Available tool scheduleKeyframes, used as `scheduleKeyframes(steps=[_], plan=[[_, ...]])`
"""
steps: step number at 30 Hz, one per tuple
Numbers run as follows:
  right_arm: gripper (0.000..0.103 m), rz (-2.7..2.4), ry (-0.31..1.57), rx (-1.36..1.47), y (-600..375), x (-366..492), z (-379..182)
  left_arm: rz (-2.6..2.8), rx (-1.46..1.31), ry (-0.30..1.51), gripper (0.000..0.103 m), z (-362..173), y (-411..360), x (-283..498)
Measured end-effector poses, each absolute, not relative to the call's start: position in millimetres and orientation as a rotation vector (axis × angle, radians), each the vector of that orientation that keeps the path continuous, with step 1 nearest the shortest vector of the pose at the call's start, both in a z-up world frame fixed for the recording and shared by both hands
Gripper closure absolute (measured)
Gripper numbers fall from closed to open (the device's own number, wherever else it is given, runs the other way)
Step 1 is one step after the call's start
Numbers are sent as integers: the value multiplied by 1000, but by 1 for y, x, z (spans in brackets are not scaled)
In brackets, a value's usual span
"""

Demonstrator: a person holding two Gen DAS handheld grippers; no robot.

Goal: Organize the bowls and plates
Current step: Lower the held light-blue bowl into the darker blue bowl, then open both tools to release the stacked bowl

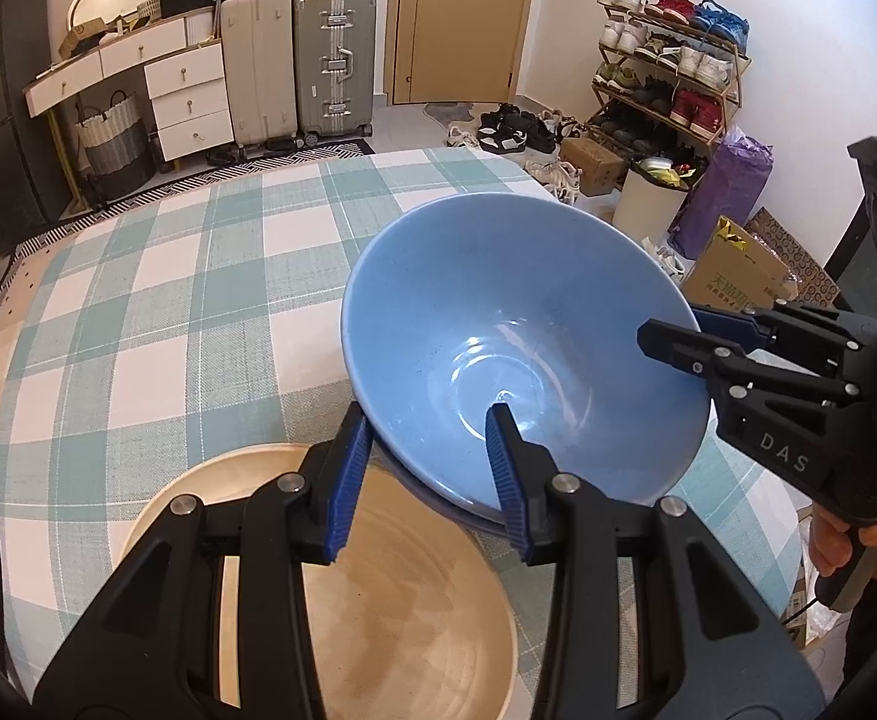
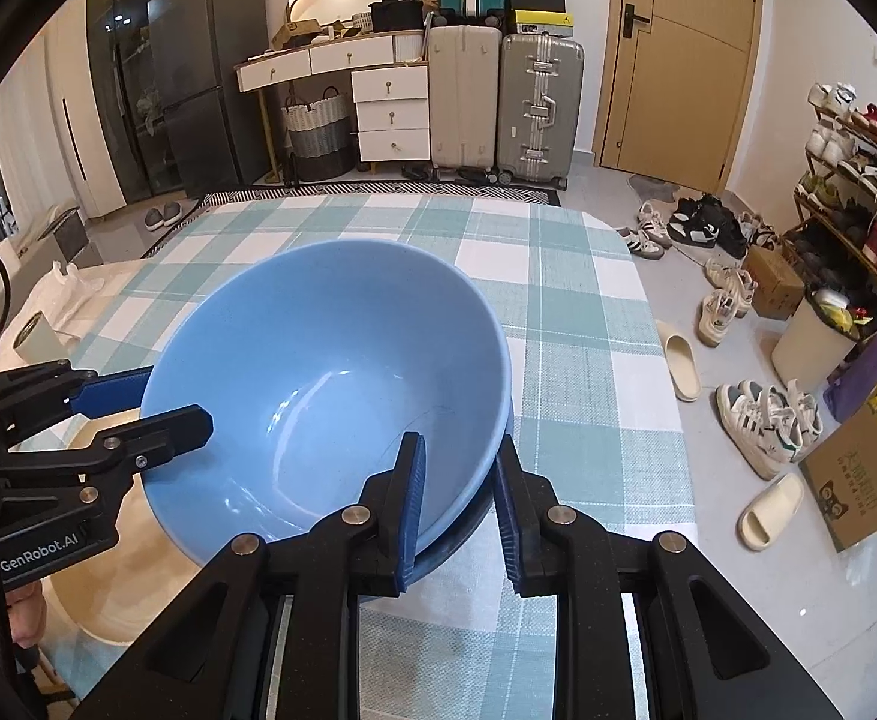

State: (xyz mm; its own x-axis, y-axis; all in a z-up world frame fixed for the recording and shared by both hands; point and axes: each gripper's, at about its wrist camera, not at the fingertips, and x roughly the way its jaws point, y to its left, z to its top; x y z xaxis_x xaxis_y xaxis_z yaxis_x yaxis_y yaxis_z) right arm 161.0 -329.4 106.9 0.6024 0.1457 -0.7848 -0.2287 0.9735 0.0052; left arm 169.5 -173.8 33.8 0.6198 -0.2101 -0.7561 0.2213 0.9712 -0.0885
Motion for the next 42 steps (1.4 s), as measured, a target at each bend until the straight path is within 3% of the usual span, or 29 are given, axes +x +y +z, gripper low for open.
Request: scheduleKeyframes(steps=[17,22,24,27,32,35,42], plan=[[78,207,890,-148,-328,160,104,-239,-9,893,65,23,-159,175],[70,223,906,-126,-332,161,102,-232,-42,883,42,26,-148,176],[62,223,904,-116,-334,160,102,-231,-52,868,29,29,-143,175],[47,223,895,-95,-339,158,104,-232,-67,859,27,33,-137,175],[35,222,898,-51,-348,159,105,-248,-91,851,20,40,-132,175],[27,222,894,-22,-353,159,108,-265,-97,843,1,43,-133,175],[20,243,899,63,-364,163,112,-272,-111,853,3,39,-134,184]])
